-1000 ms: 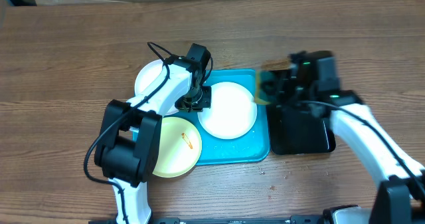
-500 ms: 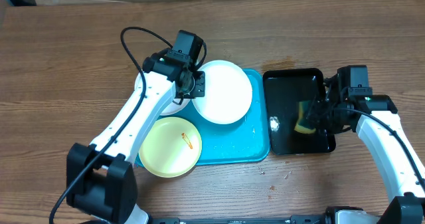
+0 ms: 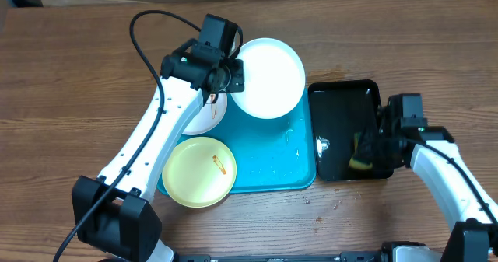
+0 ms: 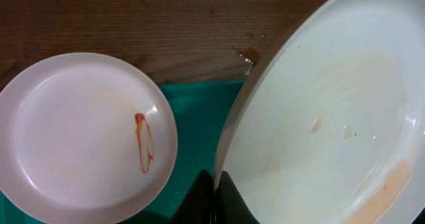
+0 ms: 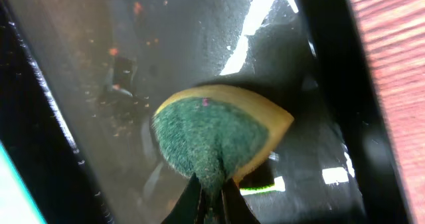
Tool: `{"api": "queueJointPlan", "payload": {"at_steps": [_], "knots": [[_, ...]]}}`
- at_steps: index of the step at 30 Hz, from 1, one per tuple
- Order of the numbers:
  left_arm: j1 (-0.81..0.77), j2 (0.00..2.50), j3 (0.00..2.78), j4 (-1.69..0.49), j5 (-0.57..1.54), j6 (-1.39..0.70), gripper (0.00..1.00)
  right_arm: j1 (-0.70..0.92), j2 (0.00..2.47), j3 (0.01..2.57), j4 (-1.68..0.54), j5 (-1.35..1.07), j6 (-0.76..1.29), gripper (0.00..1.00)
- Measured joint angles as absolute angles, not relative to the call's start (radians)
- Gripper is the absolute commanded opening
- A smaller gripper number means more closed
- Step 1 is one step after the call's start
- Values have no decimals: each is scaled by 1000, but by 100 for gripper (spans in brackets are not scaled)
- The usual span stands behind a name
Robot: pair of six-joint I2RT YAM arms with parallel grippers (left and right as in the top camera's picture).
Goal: Clean dirty plates on tray and stack at the side
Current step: 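Return the sponge to the black tray with the right gripper, then lift the white plate with the left gripper and place it left of the tray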
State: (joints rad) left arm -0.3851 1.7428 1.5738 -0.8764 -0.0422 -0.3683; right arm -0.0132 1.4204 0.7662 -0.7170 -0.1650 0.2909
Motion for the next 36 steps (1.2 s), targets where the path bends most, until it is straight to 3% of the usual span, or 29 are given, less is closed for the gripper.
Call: {"api": "queueJointPlan", "payload": {"at_steps": [5,7,9,11,20,22,31,36], "knots": [[-446,1743,1574,-783,-41,-372,4,-13,1420,679,-624,-186,290,5],[-473,1743,1575,-740,-43,-372,4,-13,1420,671,-622,-191,290,28],[-500,1743,1575,-707,-47,-373,4,-13,1420,671,-622,-197,287,59],[-520,1743,1575,-687,-55,-375,4,-14,1420,679,-647,-202,288,74],[-599,1745,1576,-572,-128,-375,4,-82,1419,984,-892,-229,287,85],[-611,1752,1576,-538,-140,-374,4,-105,1417,1037,-919,-230,287,99],[-667,1870,1578,-398,-232,-256,4,-365,1417,1100,-861,-135,367,100],[-729,1888,1578,-323,-350,-123,4,-422,1417,1100,-862,-118,381,100]]}}
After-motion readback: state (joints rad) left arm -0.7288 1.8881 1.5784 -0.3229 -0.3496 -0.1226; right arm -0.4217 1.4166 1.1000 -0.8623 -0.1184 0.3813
